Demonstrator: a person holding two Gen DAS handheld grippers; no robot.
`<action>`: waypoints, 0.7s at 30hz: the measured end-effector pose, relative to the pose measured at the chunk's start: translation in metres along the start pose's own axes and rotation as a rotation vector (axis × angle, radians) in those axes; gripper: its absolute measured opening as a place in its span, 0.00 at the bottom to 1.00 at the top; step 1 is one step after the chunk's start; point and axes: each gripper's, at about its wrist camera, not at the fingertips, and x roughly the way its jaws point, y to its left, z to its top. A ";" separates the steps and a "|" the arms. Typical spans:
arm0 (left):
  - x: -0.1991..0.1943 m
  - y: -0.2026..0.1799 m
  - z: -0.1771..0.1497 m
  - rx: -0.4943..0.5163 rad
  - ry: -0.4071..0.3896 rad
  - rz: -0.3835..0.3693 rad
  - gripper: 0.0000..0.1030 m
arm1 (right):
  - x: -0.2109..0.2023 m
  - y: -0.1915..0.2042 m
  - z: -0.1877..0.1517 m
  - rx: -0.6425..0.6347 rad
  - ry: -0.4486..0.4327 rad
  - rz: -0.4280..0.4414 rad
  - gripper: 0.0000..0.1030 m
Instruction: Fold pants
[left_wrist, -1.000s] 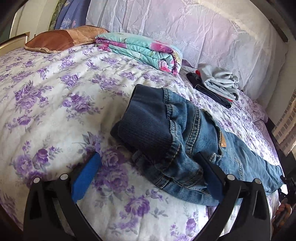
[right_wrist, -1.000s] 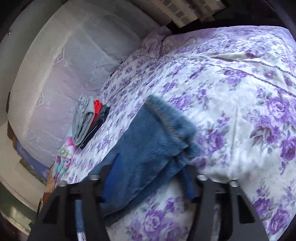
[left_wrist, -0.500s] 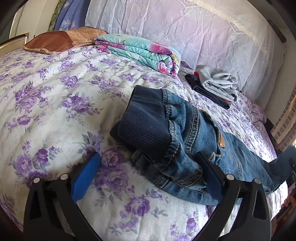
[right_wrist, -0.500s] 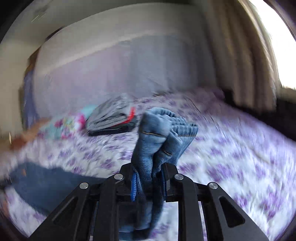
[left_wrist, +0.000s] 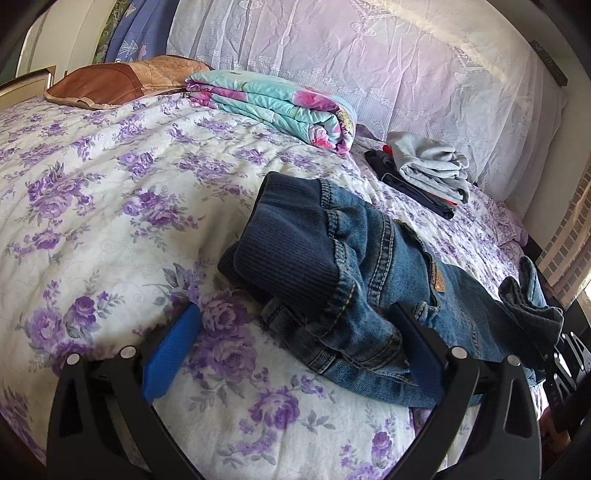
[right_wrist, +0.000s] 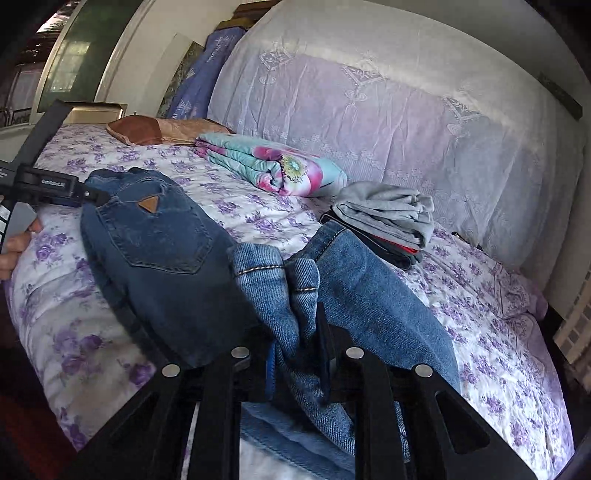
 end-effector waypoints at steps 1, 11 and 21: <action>0.001 0.000 0.001 0.000 0.000 0.000 0.96 | 0.002 0.003 -0.001 -0.012 0.015 0.001 0.20; 0.000 -0.001 -0.001 0.002 0.000 -0.001 0.96 | 0.002 -0.013 0.006 0.025 0.144 0.209 0.65; 0.000 0.000 -0.001 0.002 0.000 -0.001 0.96 | 0.057 -0.078 0.023 0.340 0.232 0.150 0.75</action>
